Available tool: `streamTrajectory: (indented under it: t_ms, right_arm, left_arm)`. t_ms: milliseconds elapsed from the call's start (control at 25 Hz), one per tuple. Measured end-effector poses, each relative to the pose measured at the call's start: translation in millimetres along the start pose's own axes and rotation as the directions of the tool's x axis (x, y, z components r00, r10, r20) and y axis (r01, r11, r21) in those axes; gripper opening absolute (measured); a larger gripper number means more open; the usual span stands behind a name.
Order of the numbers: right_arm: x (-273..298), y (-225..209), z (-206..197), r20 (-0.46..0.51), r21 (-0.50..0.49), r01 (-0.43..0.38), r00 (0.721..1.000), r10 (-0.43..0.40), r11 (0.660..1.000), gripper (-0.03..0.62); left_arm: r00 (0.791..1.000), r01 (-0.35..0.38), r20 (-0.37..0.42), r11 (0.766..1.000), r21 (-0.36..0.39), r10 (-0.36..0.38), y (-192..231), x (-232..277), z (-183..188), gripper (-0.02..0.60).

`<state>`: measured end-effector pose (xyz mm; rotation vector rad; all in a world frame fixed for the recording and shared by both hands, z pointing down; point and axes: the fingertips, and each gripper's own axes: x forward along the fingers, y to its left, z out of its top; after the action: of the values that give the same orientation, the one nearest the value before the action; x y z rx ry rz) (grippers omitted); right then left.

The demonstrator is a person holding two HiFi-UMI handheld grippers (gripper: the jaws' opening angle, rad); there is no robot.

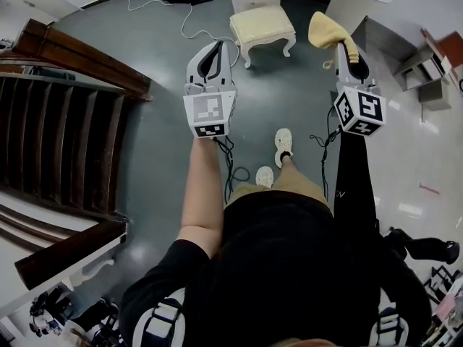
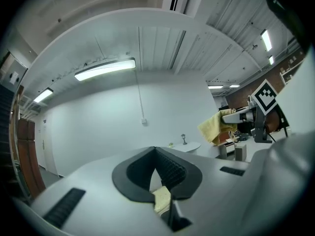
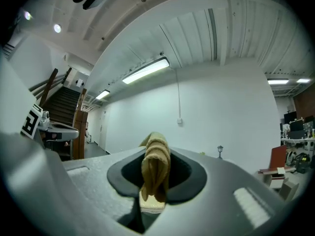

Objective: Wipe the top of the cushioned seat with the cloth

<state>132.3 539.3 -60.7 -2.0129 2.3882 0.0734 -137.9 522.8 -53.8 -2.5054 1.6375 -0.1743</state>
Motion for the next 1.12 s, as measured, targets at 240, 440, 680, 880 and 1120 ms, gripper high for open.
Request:
streamTrajectory:
  t_ms: [240, 440, 680, 880, 1120]
  right_arm:
    - [75, -29, -12, -0.014, 0.018, -0.039, 0.999, 0.039, 0.999, 0.061]
    - [145, -56, -22, -0.022, 0.030, -0.088, 0.996, 0.089, 0.996, 0.061]
    - [210, -77, -42, -0.026, 0.083, -0.149, 0.988, 0.152, 0.985, 0.061]
    - [248, -73, -58, -0.060, 0.122, -0.163, 0.983, 0.172, 0.979, 0.061]
    - [296, -65, -74, -0.072, 0.134, -0.192, 0.977, 0.203, 0.972, 0.061]
  left_arm:
    - [0.999, -0.017, -0.032, 1.000, 0.010, 0.017, 7, 70, 2, 0.008]
    - [0.998, -0.050, -0.045, 0.999, 0.010, 0.051, 15, 131, -3, 0.008]
    - [0.994, -0.089, -0.055, 0.995, 0.050, 0.092, 21, 189, -5, 0.008]
    - [0.992, -0.108, -0.062, 0.994, 0.025, 0.110, 37, 215, -13, 0.008]
    - [0.992, -0.112, -0.066, 0.994, 0.008, 0.112, 59, 253, -26, 0.008]
